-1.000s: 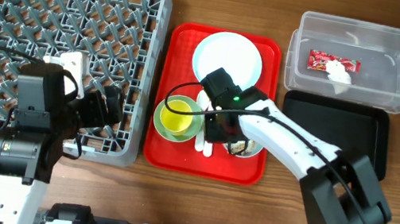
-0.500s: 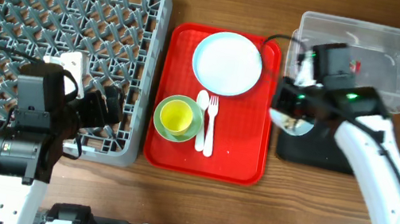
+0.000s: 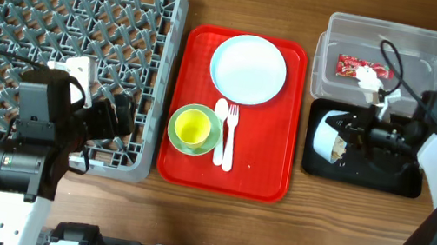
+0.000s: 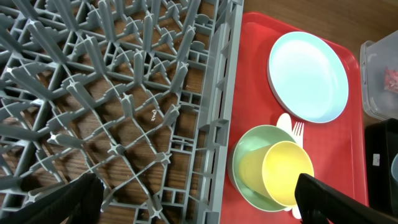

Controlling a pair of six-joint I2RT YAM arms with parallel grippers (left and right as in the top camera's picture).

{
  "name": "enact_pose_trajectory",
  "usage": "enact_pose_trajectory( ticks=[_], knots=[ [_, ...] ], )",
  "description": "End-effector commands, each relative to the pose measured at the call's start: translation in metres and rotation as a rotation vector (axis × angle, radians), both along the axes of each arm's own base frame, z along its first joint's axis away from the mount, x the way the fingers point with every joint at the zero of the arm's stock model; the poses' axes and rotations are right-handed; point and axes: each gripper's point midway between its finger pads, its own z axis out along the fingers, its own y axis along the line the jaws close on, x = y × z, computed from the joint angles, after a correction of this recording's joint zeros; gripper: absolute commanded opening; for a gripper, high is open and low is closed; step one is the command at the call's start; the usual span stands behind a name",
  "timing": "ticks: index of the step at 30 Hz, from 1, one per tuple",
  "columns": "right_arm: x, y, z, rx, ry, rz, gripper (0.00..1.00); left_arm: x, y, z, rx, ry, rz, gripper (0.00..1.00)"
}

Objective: Sort waste into correct bins and load items into the dishwasher rack
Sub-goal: 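Tip the blue bowl over the black tray to empty rice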

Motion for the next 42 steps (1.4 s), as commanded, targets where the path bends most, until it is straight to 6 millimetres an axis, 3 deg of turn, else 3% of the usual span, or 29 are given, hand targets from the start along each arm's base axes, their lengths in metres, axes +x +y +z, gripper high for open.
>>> enact_pose_trajectory(
  ticks=[1,6,17,27,36,42],
  knots=[
    [0.003,0.002,0.016,0.212,-0.055,-0.002,0.04,0.002,-0.003,0.007,-0.002,-0.021,-0.019,1.00],
    [0.010,-0.007,0.036,0.410,-0.110,-0.029,0.04,0.002,-0.003,0.007,-0.002,-0.021,-0.019,1.00],
    [0.017,-0.051,0.054,0.502,-0.179,-0.141,0.04,0.002,-0.003,0.007,-0.002,-0.021,-0.019,1.00],
    [0.026,-0.089,0.061,0.548,-0.132,-0.245,0.04,0.002,-0.003,0.007,-0.002,-0.021,-0.019,1.00],
    [0.028,-0.083,0.066,0.556,-0.159,-0.209,0.04,0.002,-0.003,0.007,-0.002,-0.022,-0.019,1.00],
    [0.029,-0.049,0.078,0.501,-0.186,-0.114,0.04,0.002,-0.003,0.007,-0.002,-0.022,-0.019,1.00]
  ],
)
